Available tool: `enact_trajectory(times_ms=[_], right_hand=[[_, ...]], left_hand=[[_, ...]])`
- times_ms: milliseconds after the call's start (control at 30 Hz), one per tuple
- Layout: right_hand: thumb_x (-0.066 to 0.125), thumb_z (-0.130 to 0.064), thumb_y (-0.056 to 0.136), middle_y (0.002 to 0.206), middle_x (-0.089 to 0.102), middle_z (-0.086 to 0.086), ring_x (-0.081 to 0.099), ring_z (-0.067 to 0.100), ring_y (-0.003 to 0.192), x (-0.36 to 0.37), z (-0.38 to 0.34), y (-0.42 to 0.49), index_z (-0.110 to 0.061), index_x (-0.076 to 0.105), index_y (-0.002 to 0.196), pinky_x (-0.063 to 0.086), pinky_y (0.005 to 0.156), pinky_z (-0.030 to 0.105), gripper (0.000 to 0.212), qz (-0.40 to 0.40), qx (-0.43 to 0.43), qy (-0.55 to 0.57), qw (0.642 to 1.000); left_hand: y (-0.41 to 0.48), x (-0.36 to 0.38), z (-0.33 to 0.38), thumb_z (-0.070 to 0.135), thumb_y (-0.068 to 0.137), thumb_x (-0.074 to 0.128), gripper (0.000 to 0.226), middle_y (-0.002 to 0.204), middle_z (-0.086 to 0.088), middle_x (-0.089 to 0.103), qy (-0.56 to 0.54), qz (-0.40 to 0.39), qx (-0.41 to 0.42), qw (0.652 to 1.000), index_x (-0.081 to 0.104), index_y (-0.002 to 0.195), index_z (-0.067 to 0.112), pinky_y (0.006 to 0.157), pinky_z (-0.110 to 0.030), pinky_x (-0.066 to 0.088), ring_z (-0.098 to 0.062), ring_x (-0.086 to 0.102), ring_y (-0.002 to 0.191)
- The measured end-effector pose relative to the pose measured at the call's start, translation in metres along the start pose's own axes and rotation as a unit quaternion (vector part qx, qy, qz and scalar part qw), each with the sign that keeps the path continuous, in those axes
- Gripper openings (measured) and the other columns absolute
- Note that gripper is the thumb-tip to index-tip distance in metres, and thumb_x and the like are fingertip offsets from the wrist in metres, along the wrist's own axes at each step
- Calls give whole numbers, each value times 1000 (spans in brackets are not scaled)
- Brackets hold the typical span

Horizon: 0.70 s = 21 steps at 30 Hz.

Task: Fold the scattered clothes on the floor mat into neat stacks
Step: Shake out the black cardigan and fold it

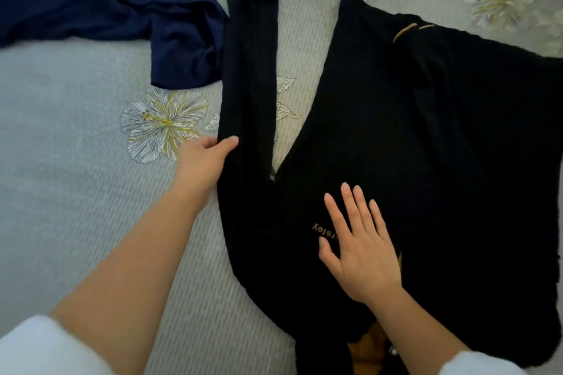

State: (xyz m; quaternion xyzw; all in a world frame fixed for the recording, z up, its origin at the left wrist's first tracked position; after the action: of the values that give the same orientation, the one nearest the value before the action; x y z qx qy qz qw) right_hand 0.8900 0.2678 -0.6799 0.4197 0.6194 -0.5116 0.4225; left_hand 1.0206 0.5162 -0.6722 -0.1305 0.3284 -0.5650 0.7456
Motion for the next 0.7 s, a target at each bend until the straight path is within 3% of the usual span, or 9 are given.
enact_trajectory(times_ms=[100,200,367,433,500,567,633,700], right_hand=[[30,-50,93,159,13,11,9,24,147,2,0,0,-19,20,151,10,116,41,67,6,-1,-3,1000],[30,-50,93,159,12,10,8,24,147,3,0,2,-19,18,151,9,117,41,67,11,-1,-8,1000],[29,-50,93,159,13,11,8,24,147,2,-2,1,-19,17,151,10,117,41,67,22,-8,-4,1000],[29,-49,93,159,14,10,10,24,147,-1,-5,1,-19,19,151,10,116,41,66,20,-13,3,1000],[32,-47,94,159,12,0,7,18,148,-7,-7,2,-24,21,150,8,118,36,62,39,-25,59,997],[39,-38,93,154,20,-20,16,3,145,-20,8,0,-32,28,145,12,118,23,53,77,34,243,966],[44,-26,90,137,43,-23,39,0,130,-37,51,-10,-32,42,135,29,109,18,46,184,166,408,879],[44,-18,87,118,56,-9,53,6,110,-56,96,-25,-26,53,120,41,99,24,35,288,277,421,814]], left_hand=[[1,-35,-2,24,84,58,7,84,4,62,-158,63,9,985,63,81,20,71,-26,45,-10,57,80],[-5,-44,-17,21,86,52,14,84,10,68,-304,8,-16,953,66,85,23,60,-17,48,-3,62,75],[-11,-30,0,12,85,61,11,92,0,72,-278,-13,19,960,69,93,14,75,-27,53,-13,67,90],[-16,-21,36,15,84,63,6,86,2,68,-234,1,112,966,68,87,16,77,-30,51,-12,62,82],[-36,6,81,18,82,63,9,69,12,56,-117,-12,256,960,59,74,17,65,-21,43,-4,50,67],[-79,62,112,19,81,61,15,73,9,59,3,-118,395,911,55,72,8,68,-20,45,-4,55,72],[-129,121,106,20,78,61,13,110,-4,67,141,-227,527,807,54,75,10,99,-28,41,-18,57,115],[-151,152,60,31,81,59,15,147,-3,43,300,-271,565,720,53,90,21,116,-34,17,-18,22,144]])
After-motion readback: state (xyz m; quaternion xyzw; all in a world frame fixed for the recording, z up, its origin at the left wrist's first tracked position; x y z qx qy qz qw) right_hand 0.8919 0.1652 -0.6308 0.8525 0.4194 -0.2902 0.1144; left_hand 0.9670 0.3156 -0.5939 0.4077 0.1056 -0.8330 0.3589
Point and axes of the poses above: each hand's wrist, its own y-axis towards the middle knuckle, its own x-axis out of the palm, z = x × y, the point moved 9 cm from there along y, towards the middle knuckle
